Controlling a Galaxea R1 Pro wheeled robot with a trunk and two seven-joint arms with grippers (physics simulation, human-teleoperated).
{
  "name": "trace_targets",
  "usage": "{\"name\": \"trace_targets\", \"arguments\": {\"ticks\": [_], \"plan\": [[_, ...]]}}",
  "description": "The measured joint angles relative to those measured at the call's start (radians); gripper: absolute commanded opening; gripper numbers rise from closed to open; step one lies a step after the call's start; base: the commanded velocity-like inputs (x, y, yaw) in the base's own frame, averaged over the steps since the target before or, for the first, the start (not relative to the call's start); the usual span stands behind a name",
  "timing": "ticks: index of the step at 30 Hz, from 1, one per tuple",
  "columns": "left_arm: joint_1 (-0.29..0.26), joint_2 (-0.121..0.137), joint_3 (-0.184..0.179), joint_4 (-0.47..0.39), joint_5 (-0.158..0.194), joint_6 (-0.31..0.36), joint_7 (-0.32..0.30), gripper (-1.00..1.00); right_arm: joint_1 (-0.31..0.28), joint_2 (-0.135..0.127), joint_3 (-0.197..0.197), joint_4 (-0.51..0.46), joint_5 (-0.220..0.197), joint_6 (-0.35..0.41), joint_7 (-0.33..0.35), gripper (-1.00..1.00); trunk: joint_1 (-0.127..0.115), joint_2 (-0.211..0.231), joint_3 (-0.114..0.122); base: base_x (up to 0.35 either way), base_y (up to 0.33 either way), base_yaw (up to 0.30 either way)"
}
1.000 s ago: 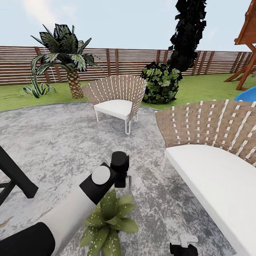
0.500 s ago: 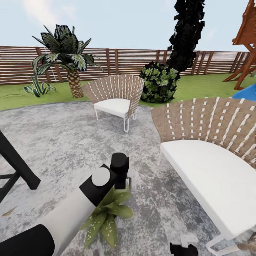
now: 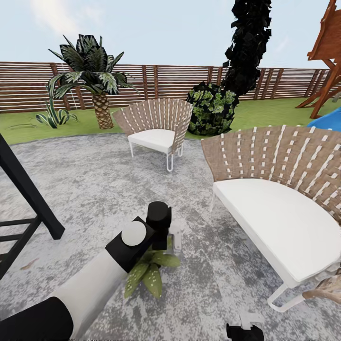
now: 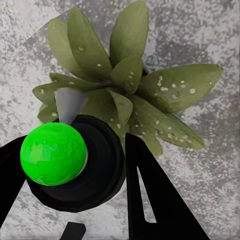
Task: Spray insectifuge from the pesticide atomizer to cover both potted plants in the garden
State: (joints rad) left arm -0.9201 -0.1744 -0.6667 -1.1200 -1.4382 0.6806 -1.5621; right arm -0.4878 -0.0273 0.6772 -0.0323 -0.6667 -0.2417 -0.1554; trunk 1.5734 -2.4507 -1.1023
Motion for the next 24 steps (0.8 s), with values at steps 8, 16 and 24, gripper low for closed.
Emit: {"name": "trace_targets", "arguments": {"ticks": [8, 16, 24], "plan": [[-0.016, 0.022, 0.120, 0.000, 0.006, -0.067, -0.001, -1.00, 0.000, 0.000, 0.000, 0.000, 0.001, 0.000, 0.000, 1.00, 0.000, 0.000, 0.000, -0.004, 0.002, 0.000], [0.004, 0.028, 0.132, 0.074, 0.008, -0.116, -0.001, -1.00, 0.000, 0.000, 0.000, 0.000, 0.000, 0.000, 0.000, 1.00, 0.000, 0.000, 0.000, 0.000, 0.000, 0.000], [0.005, 0.070, 0.137, 0.141, 0.016, -0.156, -0.002, -1.00, 0.000, 0.000, 0.000, 0.000, 0.000, 0.000, 0.000, 1.00, 0.000, 0.000, 0.000, 0.000, 0.000, 0.000]]}}
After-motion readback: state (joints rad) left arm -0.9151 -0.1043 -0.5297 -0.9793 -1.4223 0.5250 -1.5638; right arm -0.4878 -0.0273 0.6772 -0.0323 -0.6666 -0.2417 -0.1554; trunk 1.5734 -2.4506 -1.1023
